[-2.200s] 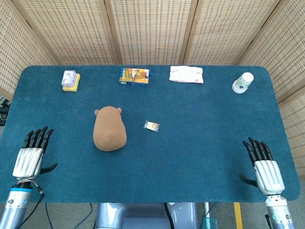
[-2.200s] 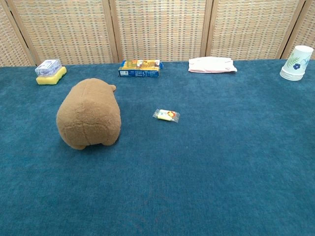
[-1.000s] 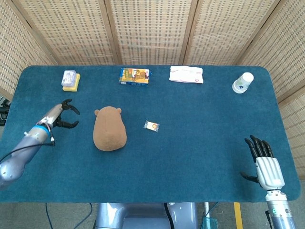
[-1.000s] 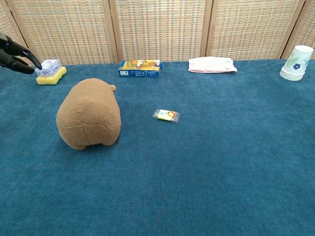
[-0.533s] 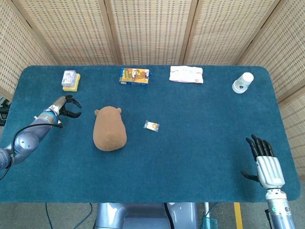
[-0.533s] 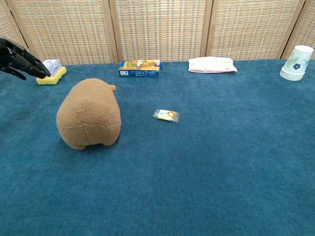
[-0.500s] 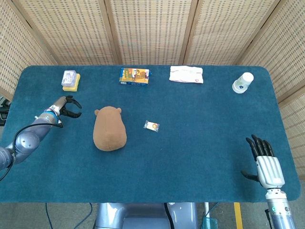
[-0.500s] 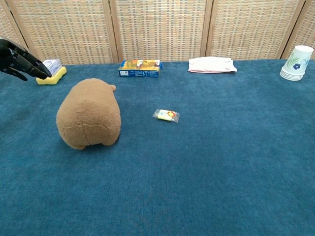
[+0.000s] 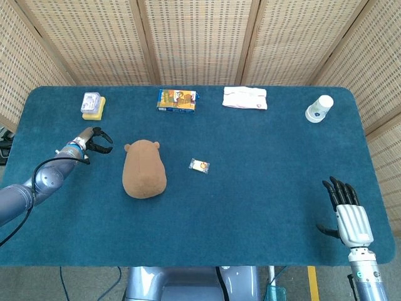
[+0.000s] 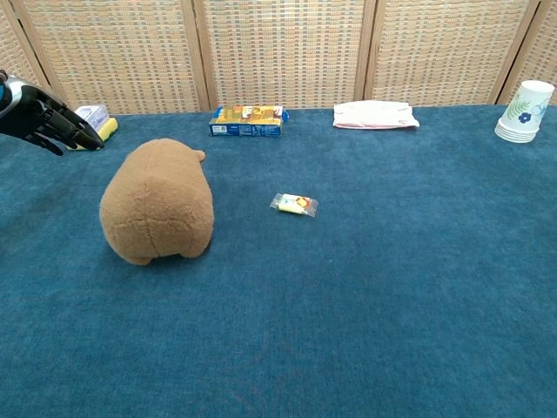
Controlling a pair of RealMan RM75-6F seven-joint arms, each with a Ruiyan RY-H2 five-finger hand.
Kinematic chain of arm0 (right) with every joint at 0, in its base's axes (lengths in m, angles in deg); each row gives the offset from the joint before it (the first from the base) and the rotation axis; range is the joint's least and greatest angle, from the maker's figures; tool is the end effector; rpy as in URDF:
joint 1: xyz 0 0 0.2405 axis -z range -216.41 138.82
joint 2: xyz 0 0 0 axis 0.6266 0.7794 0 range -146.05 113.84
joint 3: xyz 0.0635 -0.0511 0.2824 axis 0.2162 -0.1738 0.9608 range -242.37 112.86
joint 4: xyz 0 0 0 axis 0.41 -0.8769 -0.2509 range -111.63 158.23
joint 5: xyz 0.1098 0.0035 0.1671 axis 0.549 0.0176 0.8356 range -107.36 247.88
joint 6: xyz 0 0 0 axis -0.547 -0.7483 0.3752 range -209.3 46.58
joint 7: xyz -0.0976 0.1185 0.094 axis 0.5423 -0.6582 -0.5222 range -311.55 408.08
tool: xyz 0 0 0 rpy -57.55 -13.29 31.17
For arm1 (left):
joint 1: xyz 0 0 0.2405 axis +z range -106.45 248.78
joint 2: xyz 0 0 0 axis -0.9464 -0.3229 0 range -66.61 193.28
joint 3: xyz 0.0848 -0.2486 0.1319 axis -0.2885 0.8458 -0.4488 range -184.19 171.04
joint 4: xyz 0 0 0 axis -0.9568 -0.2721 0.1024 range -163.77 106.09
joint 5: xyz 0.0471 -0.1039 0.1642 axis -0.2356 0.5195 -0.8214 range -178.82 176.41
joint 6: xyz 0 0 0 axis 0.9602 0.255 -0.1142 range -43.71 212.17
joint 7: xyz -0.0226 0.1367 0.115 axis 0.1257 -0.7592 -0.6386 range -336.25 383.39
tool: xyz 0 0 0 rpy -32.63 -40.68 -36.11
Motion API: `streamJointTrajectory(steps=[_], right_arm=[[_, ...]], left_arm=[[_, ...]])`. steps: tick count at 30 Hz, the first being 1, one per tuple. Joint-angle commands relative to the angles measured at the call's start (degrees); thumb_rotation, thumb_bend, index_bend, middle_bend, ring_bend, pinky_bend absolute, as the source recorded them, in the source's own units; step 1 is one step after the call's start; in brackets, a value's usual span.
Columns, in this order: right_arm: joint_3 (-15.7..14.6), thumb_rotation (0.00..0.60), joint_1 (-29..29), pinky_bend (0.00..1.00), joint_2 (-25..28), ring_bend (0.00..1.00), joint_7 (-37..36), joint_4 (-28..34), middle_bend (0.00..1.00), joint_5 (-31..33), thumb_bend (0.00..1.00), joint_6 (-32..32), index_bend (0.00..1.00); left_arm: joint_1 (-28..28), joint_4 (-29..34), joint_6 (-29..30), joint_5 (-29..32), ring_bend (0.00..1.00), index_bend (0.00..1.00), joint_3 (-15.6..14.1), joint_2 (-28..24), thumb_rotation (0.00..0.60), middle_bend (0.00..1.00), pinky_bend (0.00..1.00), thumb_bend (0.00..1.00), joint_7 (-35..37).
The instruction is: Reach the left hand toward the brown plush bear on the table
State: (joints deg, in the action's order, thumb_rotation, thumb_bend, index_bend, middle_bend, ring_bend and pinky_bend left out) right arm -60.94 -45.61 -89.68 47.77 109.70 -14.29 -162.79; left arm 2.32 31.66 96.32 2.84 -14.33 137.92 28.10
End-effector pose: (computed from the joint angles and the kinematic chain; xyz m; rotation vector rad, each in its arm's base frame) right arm -0.3466 -0.2346 0.1281 1.3846 -0.9885 0.9422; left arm -0.2487 0.5199 0.0820 -1.1313 -1.8869 -0.6046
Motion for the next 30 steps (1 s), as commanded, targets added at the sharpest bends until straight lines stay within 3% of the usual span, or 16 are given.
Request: streamJointTrajectory(steps=[1, 16, 30], right_arm=[[0.0, 0.600, 0.2, 0.00, 0.1, 0.00, -0.1, 0.0, 0.00, 0.1, 0.10, -0.2, 0.01], [0.4, 0.600, 0.8, 0.00, 1.2, 0.00, -1.3, 0.9, 0.00, -0.1, 0.10, -1.7, 0.01], [0.4, 0.600, 1.1, 0.00, 1.7, 0.00, -2.0, 1.7, 0.00, -0.4, 0.10, -2.4, 0.01]], left_arm=[[-1.2, -2.8, -1.6, 0.1, 0.00, 0.45, -1.5, 2.3, 0.600, 0.00, 0.00, 0.40, 1.7], [-6.3, -11.4, -6.6, -2.1, 0.00, 0.46, -6.6, 9.4, 0.600, 0.00, 0.00, 0.40, 11.5], [-7.7, -10.6, -7.0, -7.5, 0.00, 0.50, -8.5, 9.3, 0.600, 0.00, 0.00, 0.41, 18.1]])
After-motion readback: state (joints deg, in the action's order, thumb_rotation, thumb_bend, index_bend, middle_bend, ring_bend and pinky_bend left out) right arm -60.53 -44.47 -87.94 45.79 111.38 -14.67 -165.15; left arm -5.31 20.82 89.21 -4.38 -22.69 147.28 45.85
